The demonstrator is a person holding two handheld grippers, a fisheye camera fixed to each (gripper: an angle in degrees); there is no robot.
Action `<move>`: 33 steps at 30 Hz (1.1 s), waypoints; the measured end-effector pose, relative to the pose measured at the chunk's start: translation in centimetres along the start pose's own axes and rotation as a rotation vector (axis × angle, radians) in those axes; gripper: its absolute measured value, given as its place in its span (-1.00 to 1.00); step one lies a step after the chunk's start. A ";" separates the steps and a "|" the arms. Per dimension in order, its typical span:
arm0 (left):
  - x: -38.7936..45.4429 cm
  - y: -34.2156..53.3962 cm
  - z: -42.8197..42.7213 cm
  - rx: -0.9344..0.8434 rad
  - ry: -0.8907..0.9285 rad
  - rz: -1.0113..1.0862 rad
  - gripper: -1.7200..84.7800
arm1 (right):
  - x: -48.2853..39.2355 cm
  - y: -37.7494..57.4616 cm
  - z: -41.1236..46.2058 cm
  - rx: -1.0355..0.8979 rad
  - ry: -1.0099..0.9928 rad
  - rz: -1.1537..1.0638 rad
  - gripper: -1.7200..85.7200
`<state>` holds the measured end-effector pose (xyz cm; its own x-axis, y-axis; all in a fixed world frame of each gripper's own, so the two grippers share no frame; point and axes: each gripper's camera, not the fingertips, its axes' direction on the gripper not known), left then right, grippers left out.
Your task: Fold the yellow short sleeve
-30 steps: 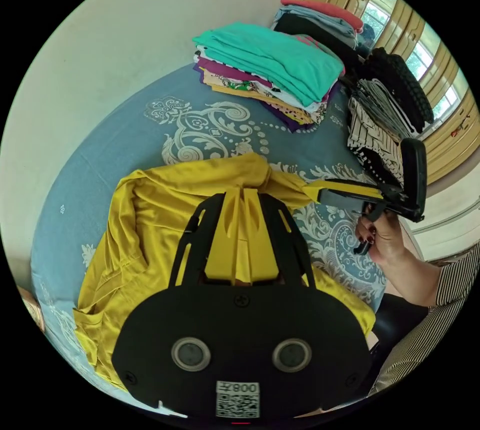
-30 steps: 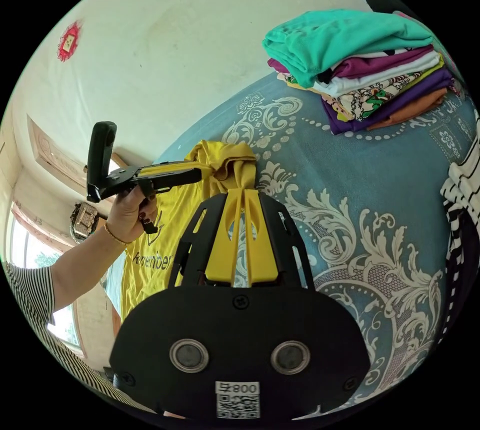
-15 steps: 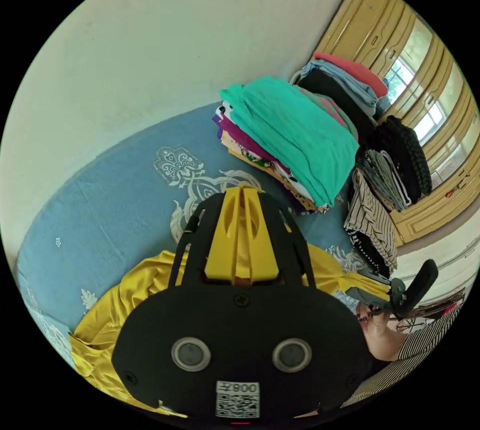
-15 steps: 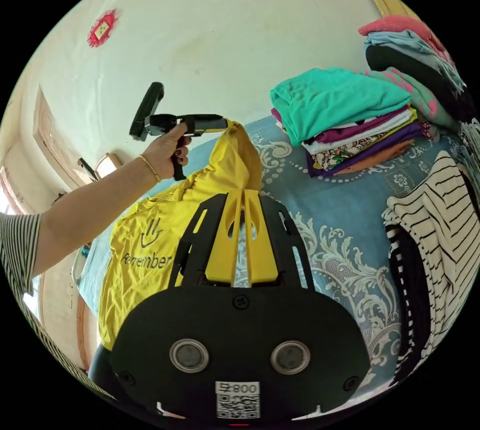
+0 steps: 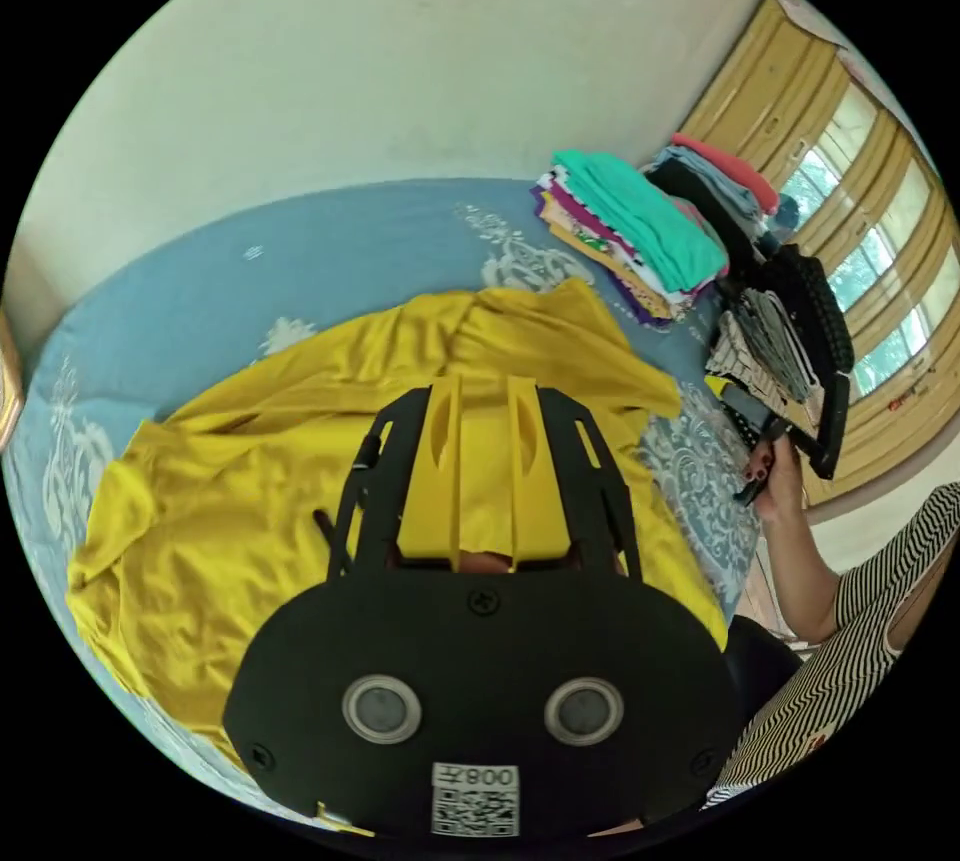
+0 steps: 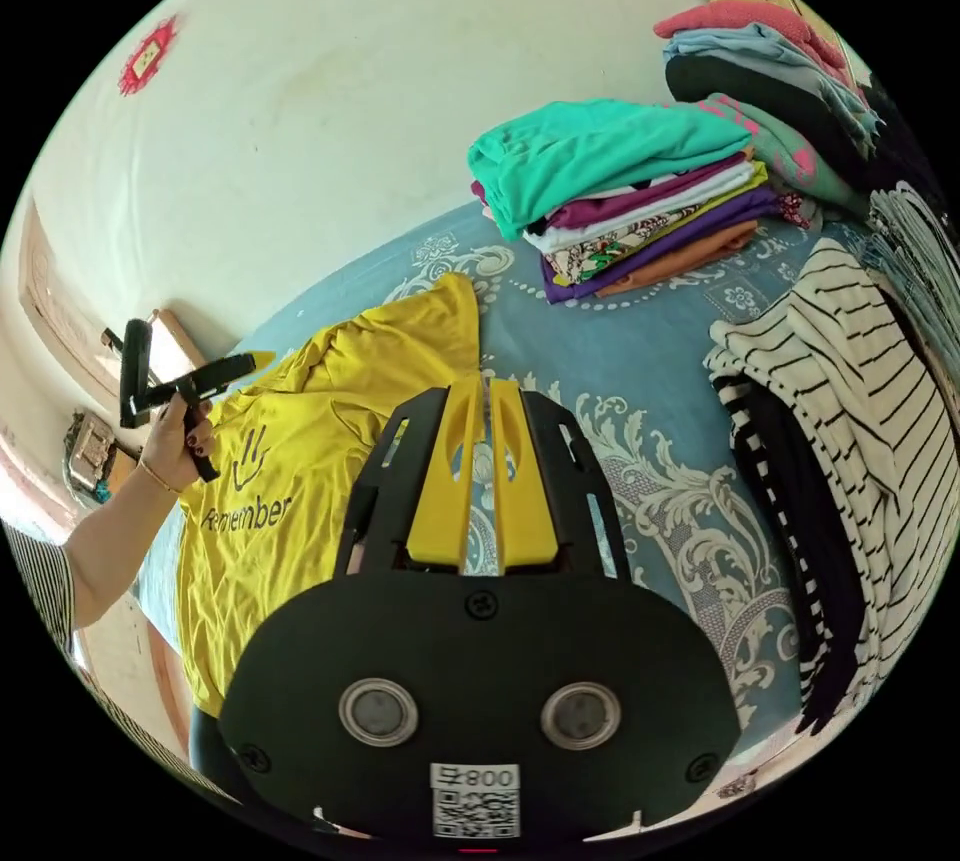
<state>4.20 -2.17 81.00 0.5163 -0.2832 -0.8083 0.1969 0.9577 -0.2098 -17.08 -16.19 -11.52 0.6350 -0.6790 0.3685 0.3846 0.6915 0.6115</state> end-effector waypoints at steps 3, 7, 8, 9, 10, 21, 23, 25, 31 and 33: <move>-5.1 2.3 -2.9 0.006 -0.121 -0.106 -0.72 | -5.7 -2.3 4.1 -0.053 -0.130 -0.197 -0.85; -9.9 3.1 -5.6 -0.008 -0.238 -0.195 -0.69 | -14.0 -6.1 12.1 -0.188 -0.176 -0.435 -0.83; -11.4 3.2 -6.4 0.006 -0.251 -0.215 -0.69 | -16.1 -7.4 15.0 -0.251 -0.215 -0.469 -0.82; -12.8 3.3 -7.2 0.018 -0.258 -0.240 -0.68 | -17.7 -8.6 17.8 -0.314 -0.269 -0.475 -0.82; -13.6 3.3 -7.5 0.020 -0.259 -0.248 -0.68 | -18.4 -9.1 19.1 -0.338 -0.289 -0.470 -0.82; -20.4 2.8 -9.9 -0.074 -0.322 -0.188 -0.63 | -23.5 -11.5 35.4 -0.574 -0.263 -0.349 -0.90; -20.7 2.9 -11.8 -0.019 -0.328 -0.169 -0.63 | -23.7 -12.3 36.0 -0.564 -0.293 -0.335 -0.92; -21.4 2.9 -13.7 0.035 -0.313 -0.178 -0.63 | -24.2 -13.6 35.6 -0.501 -0.301 -0.342 -0.93; -25.9 2.9 -16.4 0.055 -0.279 -0.260 -0.62 | -25.7 -20.6 36.8 -0.414 -0.422 -0.252 -0.93; -27.2 3.5 -16.8 0.023 -0.278 -0.293 -0.62 | -25.1 -22.2 40.0 -0.468 -0.390 -0.189 -0.90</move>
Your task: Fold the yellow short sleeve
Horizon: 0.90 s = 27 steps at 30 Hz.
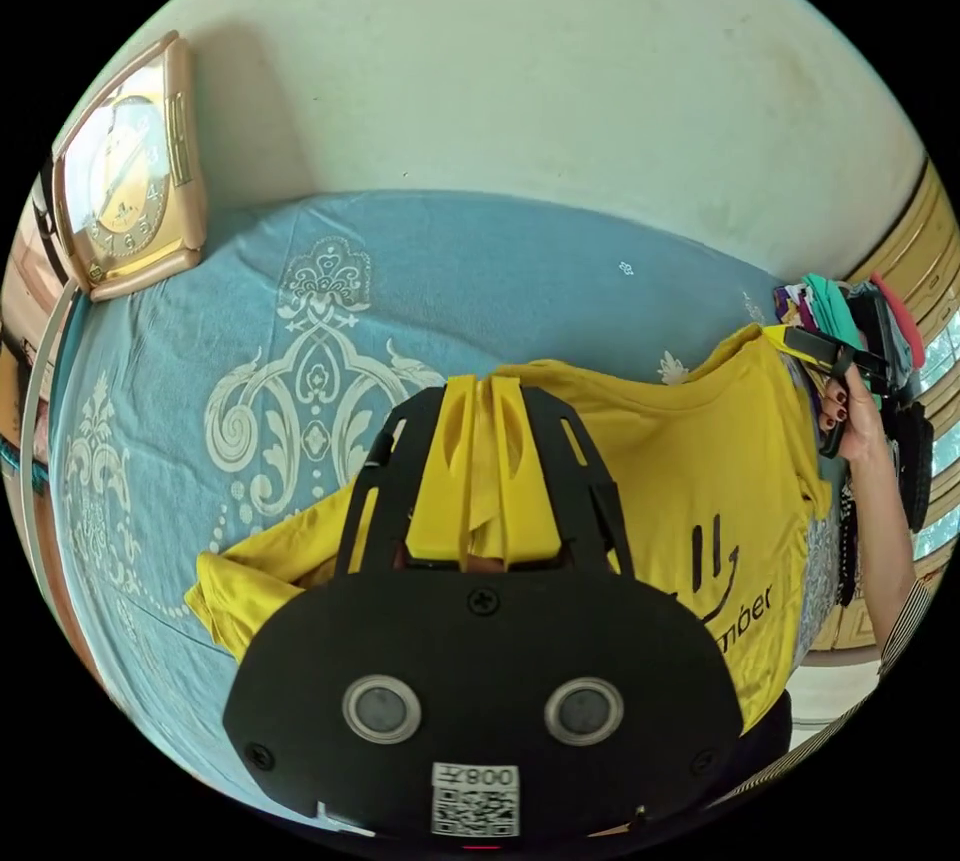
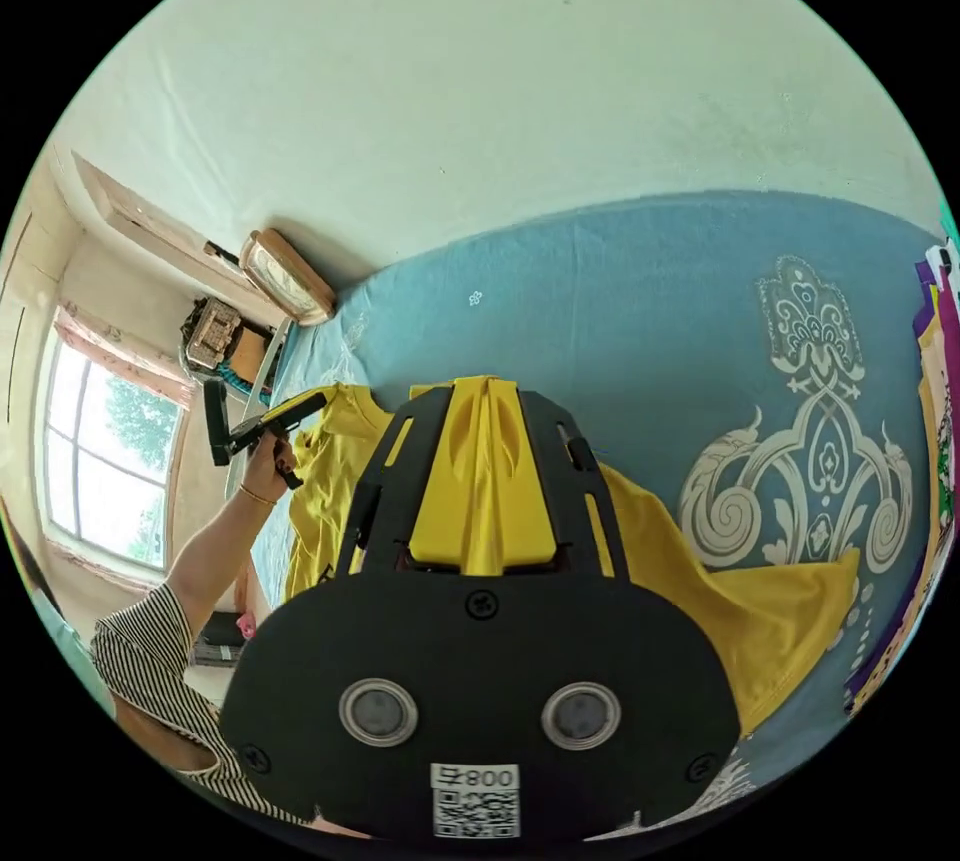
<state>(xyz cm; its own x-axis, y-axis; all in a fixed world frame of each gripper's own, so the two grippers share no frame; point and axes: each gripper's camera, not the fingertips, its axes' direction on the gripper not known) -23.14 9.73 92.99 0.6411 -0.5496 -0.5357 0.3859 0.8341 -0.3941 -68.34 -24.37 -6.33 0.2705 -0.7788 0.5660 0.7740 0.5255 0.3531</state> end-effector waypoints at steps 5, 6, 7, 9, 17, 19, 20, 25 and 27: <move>-2.7 2.2 -3.0 0.040 0.087 0.044 -0.63 | 2.3 0.1 -0.5 0.011 0.018 0.014 -0.82; -3.4 2.8 -3.9 0.044 0.106 0.062 -0.63 | 2.5 0.9 -1.6 0.040 0.065 -0.008 -0.81; -3.9 3.1 -4.3 0.044 0.104 0.063 -0.63 | 2.7 1.2 -2.0 0.050 0.099 -0.022 -0.81; -5.7 4.0 -5.5 0.017 0.050 0.063 -0.64 | 3.2 2.3 -1.9 0.018 0.229 -0.084 -0.81; -9.8 5.1 -7.0 -0.091 -0.024 0.062 -0.66 | 2.8 3.1 4.6 -0.211 0.489 -0.235 -0.86; -10.1 5.0 -8.3 -0.060 -0.112 0.052 -0.67 | 2.7 2.4 4.9 -0.233 0.497 -0.226 -0.92; -10.4 4.9 -9.0 -0.044 -0.146 0.059 -0.68 | 2.7 1.9 4.9 -0.239 0.527 -0.216 -0.93; -12.9 5.2 -11.5 -0.015 -0.110 0.010 -0.72 | 4.4 -0.5 1.9 -0.130 0.526 -0.117 -0.95; -14.3 6.1 -13.0 -0.001 -0.094 -0.006 -0.74 | 5.2 -1.4 1.5 -0.122 0.467 -0.082 -0.94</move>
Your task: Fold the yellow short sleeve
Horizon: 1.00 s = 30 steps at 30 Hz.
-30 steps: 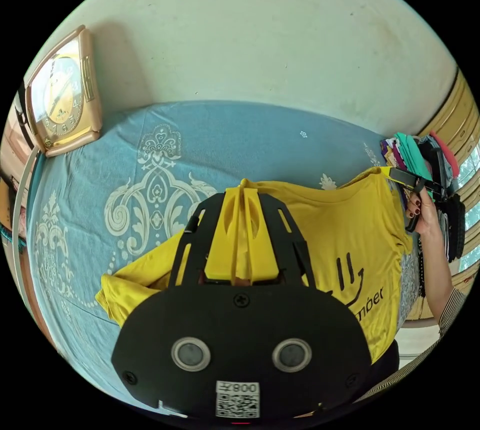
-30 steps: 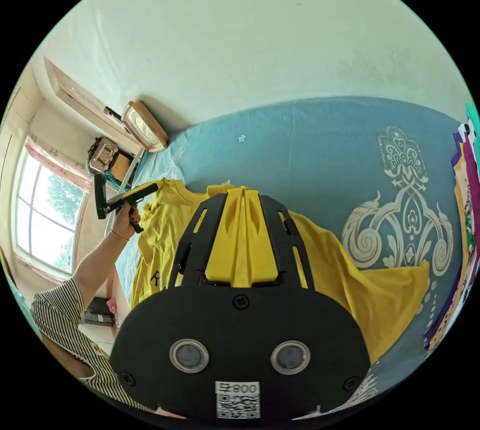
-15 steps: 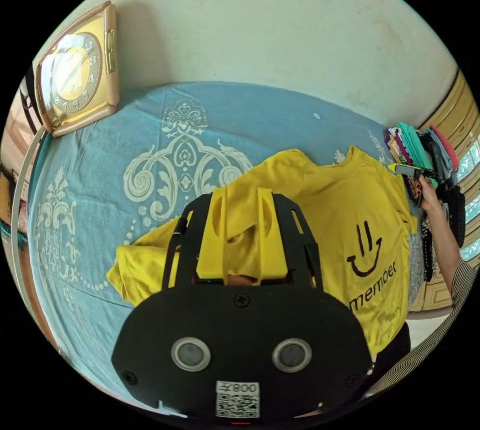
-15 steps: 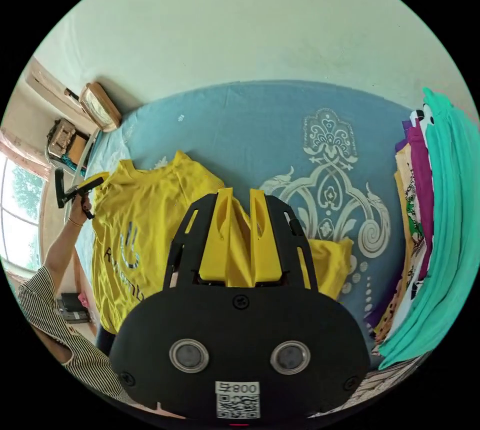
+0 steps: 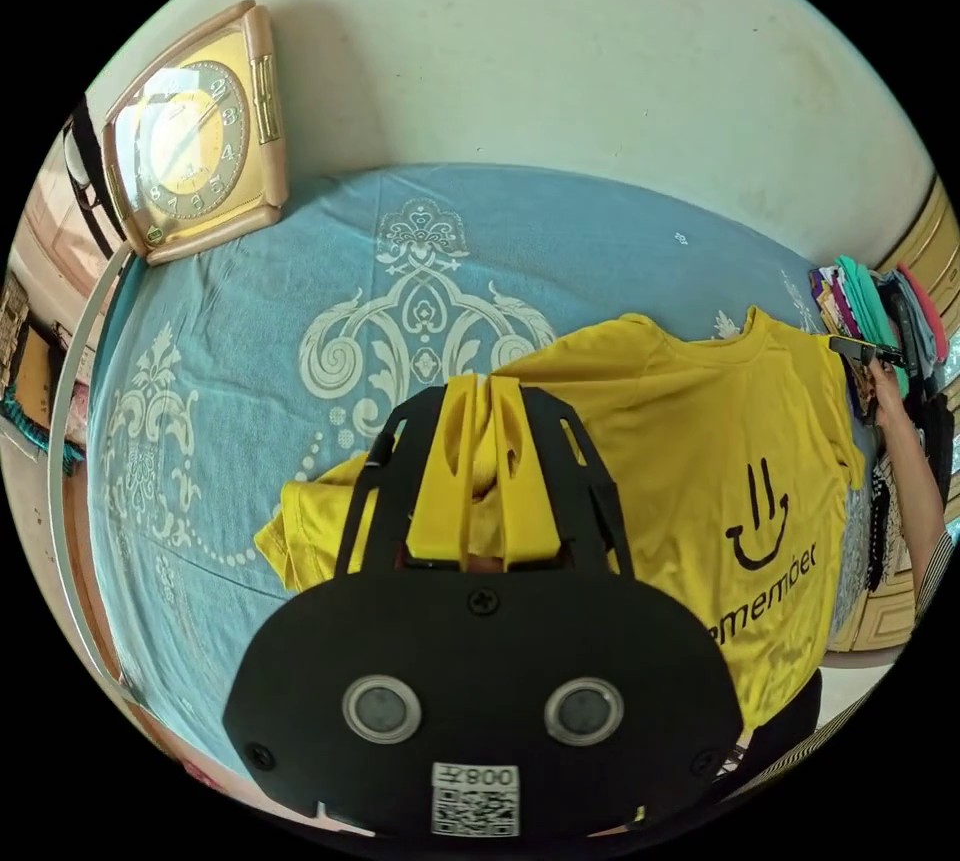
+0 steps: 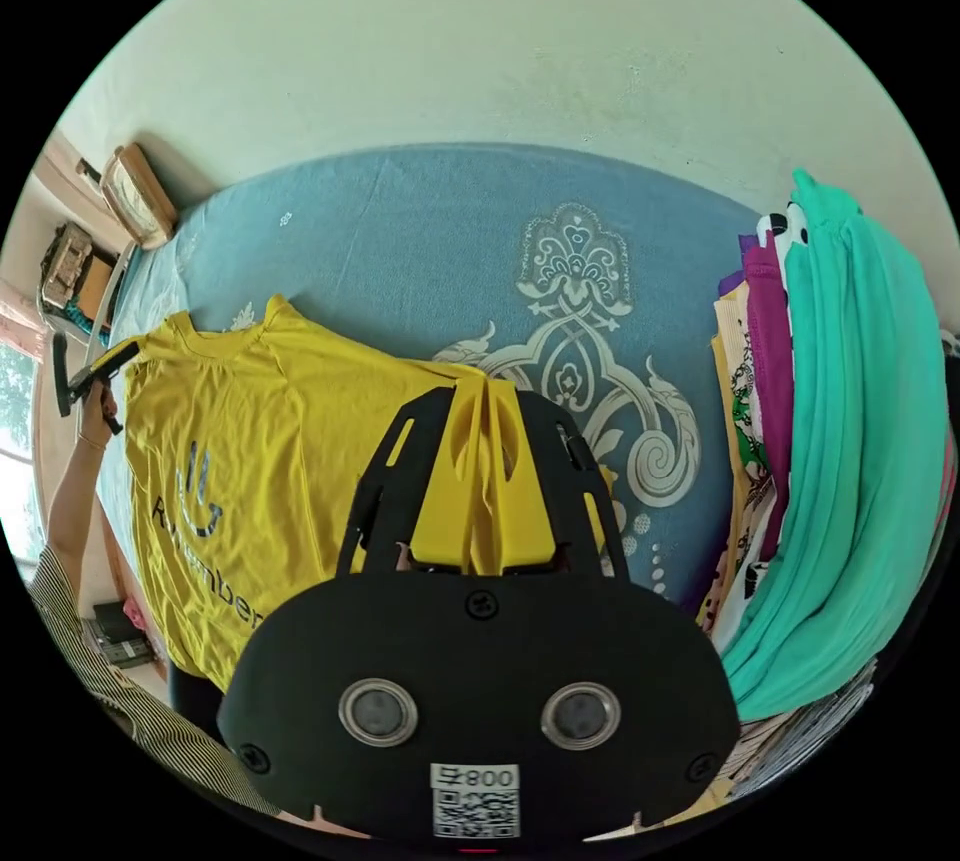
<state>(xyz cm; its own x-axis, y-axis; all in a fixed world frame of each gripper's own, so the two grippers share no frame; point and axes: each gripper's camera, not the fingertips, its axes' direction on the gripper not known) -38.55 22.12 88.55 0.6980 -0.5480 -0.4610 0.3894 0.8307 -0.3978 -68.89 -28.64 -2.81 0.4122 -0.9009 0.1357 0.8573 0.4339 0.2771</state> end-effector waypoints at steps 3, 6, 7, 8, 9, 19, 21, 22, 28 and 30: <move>-2.3 1.9 -2.3 0.029 0.028 -0.019 -0.77 | 0.4 -0.3 -0.4 -0.012 0.010 0.031 -0.92; -5.5 3.9 -4.5 0.037 0.043 -0.055 -0.76 | 1.7 1.2 -2.4 0.026 -0.004 0.059 -0.87; -6.2 4.3 -4.7 0.028 0.041 -0.066 -0.75 | 2.0 1.6 -2.8 0.034 -0.009 0.063 -0.86; -7.6 5.0 -5.1 0.007 0.026 -0.100 -0.74 | 2.5 2.7 -3.6 0.040 -0.009 0.077 -0.84; -9.0 5.7 -5.3 -0.013 0.025 -0.137 -0.73 | 2.8 3.9 -4.3 0.048 0.018 0.078 -0.83; -12.5 7.3 -7.1 -0.060 -0.030 -0.156 -0.88 | 4.2 5.5 -2.8 -0.064 0.143 0.154 -0.88; -13.3 7.5 -9.0 -0.011 -0.048 -0.163 -0.90 | 4.1 5.0 -4.1 -0.080 0.211 0.159 -0.92; -13.7 7.6 -9.5 0.004 -0.044 -0.175 -0.90 | 4.2 5.1 -4.7 -0.071 0.227 0.165 -0.92; -16.0 8.9 -10.4 -0.015 -0.025 -0.217 -0.88 | 6.0 5.6 -8.5 0.011 0.192 0.258 -0.94; -16.5 9.8 -11.4 -0.002 -0.023 -0.230 -0.85 | 5.9 5.6 -8.1 -0.040 0.219 0.272 -0.94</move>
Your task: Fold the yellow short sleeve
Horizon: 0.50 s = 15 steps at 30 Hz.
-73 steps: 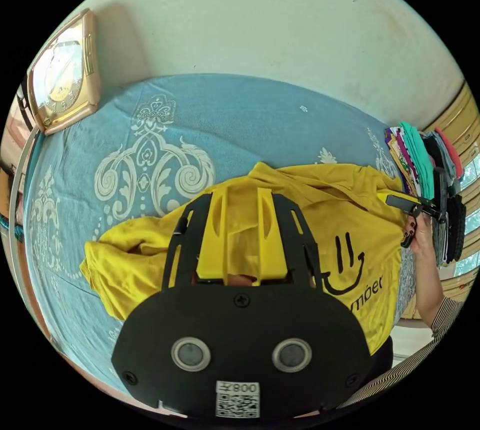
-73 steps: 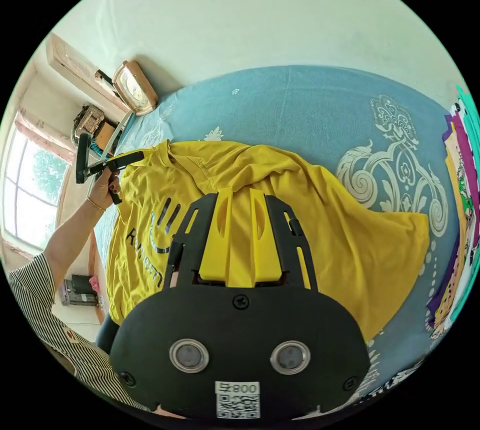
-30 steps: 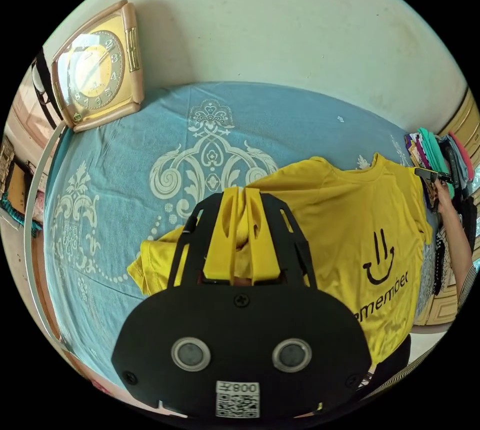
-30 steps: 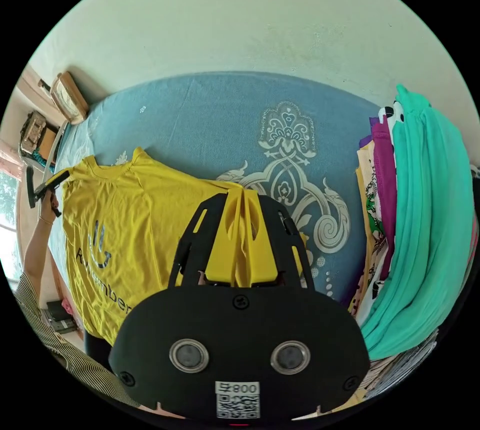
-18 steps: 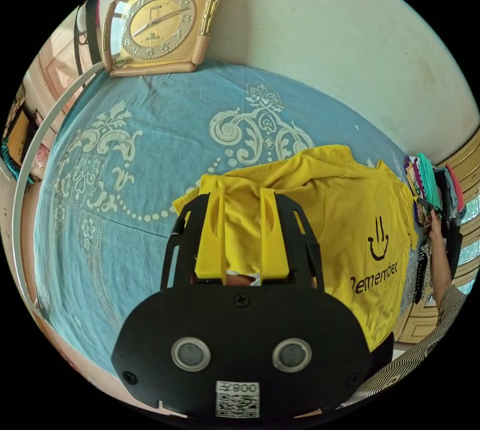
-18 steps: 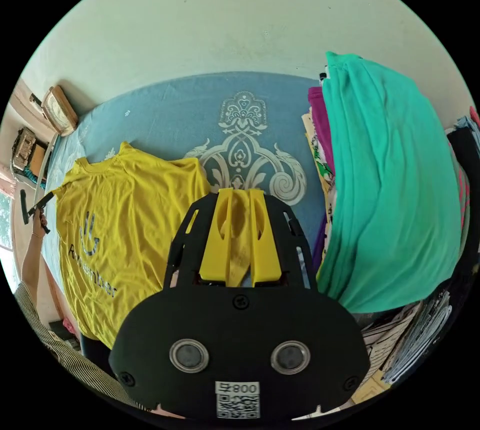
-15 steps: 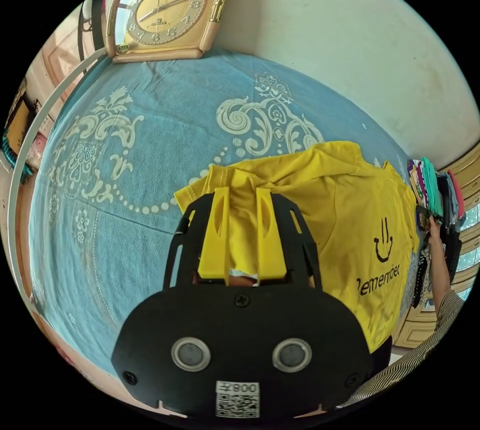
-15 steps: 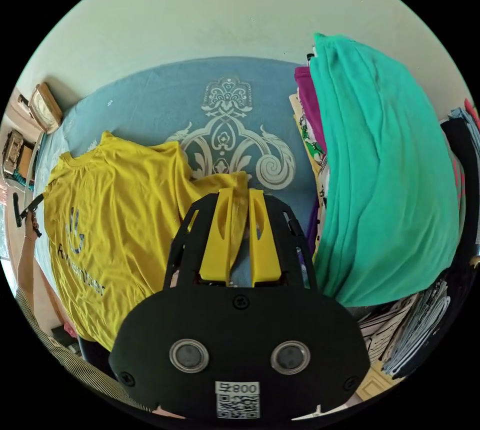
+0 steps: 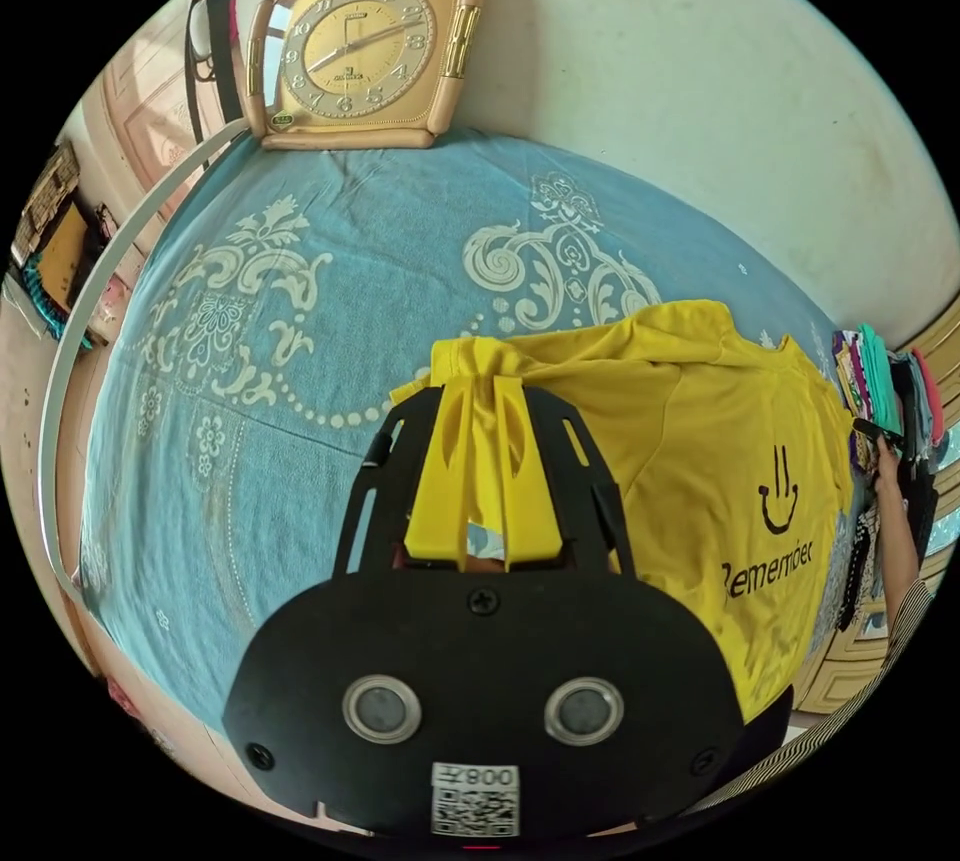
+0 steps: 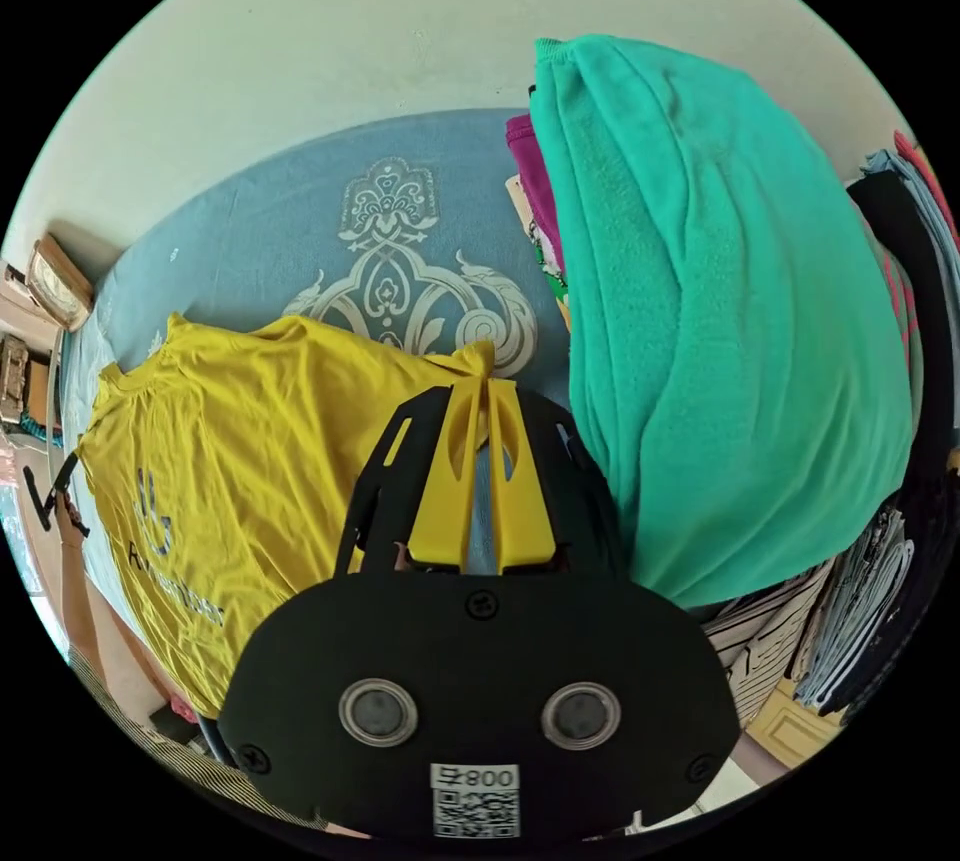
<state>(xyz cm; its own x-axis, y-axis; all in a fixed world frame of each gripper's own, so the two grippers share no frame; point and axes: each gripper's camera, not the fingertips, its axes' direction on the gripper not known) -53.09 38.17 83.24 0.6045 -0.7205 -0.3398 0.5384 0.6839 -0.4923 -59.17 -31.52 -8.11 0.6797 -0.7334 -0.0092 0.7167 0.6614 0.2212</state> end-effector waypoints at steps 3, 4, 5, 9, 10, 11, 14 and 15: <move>-1.3 1.4 -2.2 0.048 0.040 -0.020 -0.81 | -0.2 1.0 -2.2 0.040 0.006 -0.012 -0.92; -1.7 1.7 -2.6 0.057 0.055 -0.023 -0.80 | -0.3 1.3 -2.8 0.052 0.014 -0.016 -0.91; -2.3 2.4 -3.1 0.062 0.086 -0.033 -0.79 | -0.6 2.3 -4.2 0.074 0.020 -0.042 -0.89; -3.8 4.4 -2.5 -0.030 0.132 -0.055 -0.76 | -0.9 7.9 -8.0 0.124 -0.025 -0.088 -0.83; -4.0 4.6 -2.3 -0.042 0.129 -0.065 -0.76 | -0.8 8.9 -8.3 0.122 -0.034 -0.088 -0.82; -4.3 4.9 -1.9 -0.056 0.147 -0.080 -0.76 | -0.6 11.0 -8.7 0.119 -0.072 -0.079 -0.81; -4.5 5.3 -2.0 -0.063 0.102 -0.088 -0.83 | -1.1 15.3 -8.6 0.069 -0.141 -0.106 -0.80; -4.5 5.4 -2.5 -0.067 0.105 -0.078 -0.86 | -1.4 16.6 -8.2 0.048 -0.144 -0.112 -0.80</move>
<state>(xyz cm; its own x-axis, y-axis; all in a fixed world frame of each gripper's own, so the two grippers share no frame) -54.38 44.86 80.15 0.4962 -0.7813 -0.3787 0.5387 0.6191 -0.5714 -46.97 -18.20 -12.40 0.5643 -0.8192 0.1024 0.7761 0.5687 0.2725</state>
